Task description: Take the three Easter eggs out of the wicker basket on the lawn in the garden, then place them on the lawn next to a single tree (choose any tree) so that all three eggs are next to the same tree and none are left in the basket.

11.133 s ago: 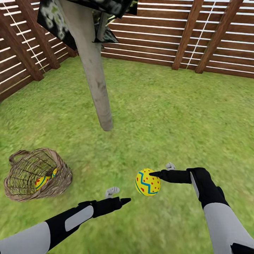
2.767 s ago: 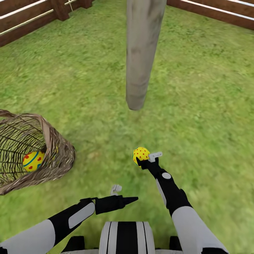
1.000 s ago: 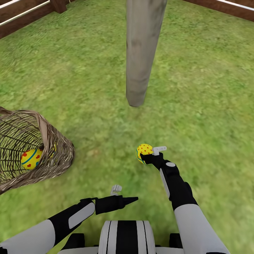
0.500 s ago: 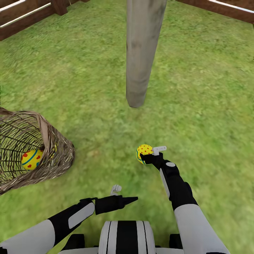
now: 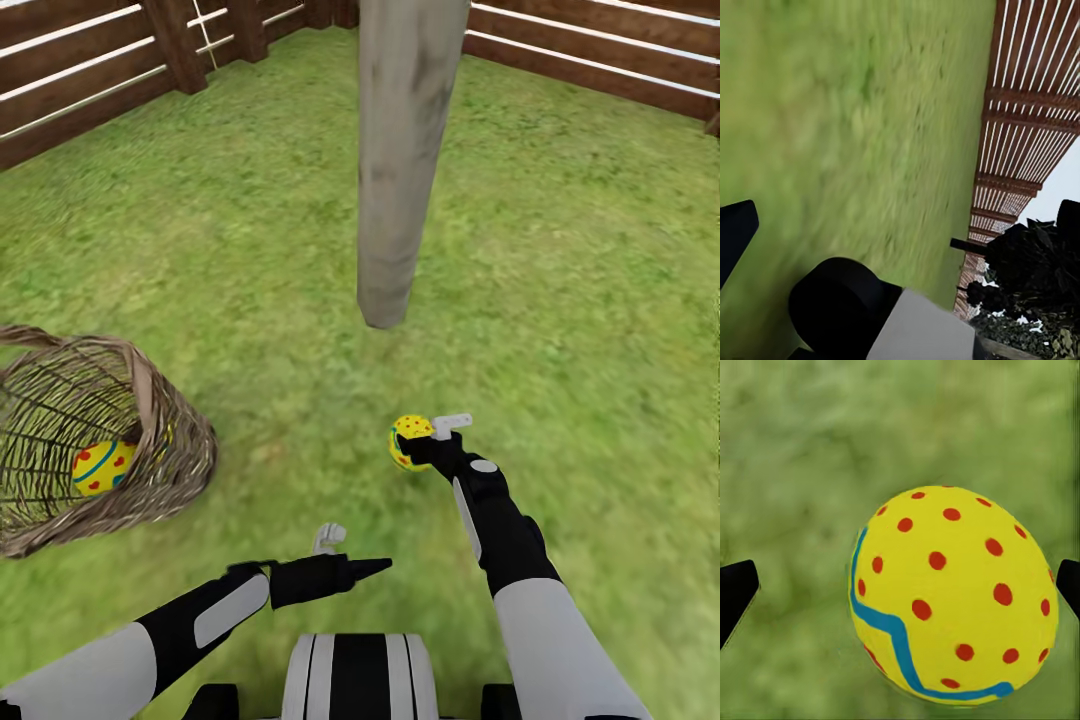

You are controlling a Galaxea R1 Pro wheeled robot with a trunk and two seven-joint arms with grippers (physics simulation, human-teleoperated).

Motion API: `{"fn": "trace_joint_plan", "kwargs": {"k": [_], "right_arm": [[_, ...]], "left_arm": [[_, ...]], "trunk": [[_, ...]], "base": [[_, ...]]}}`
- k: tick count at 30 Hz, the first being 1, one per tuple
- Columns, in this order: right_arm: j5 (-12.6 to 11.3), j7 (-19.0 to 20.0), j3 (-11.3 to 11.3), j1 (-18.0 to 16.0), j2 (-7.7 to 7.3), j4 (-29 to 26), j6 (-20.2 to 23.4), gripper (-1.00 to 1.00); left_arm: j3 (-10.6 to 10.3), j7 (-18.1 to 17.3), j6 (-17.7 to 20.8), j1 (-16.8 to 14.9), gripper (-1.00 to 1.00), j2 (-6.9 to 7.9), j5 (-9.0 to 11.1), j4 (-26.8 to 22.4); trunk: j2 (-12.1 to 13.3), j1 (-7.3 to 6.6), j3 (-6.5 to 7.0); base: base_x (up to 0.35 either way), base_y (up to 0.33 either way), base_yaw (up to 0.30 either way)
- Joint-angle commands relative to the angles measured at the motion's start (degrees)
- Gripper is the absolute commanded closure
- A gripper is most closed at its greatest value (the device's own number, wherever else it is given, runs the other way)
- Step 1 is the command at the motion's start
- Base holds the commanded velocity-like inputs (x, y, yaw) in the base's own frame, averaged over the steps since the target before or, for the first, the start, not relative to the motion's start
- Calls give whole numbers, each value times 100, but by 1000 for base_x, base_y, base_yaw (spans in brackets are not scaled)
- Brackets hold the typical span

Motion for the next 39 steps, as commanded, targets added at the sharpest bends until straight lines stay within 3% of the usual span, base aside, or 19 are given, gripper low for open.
{"fn": "trace_joint_plan", "kwargs": {"k": [1,21,32,39], "right_arm": [[61,54,-26,-1,8,-9,23,-100],[65,54,-26,-1,8,-9,15,-100],[61,54,22,-1,8,-6,44,-100],[61,54,53,-3,8,-12,481,-100]], "left_arm": [[-18,-5,39,-6,-100,4,60,-3],[-18,-5,38,-6,-100,4,33,4],[4,17,38,-6,-100,12,10,38],[16,12,47,-6,-100,20,7,23]], "trunk": [[0,-3,29],[725,-403,581],[1166,-645,881],[1447,-799,1025]], "base": [[0,0,0],[-1,0,0],[-312,0,0],[-114,0,0]]}}
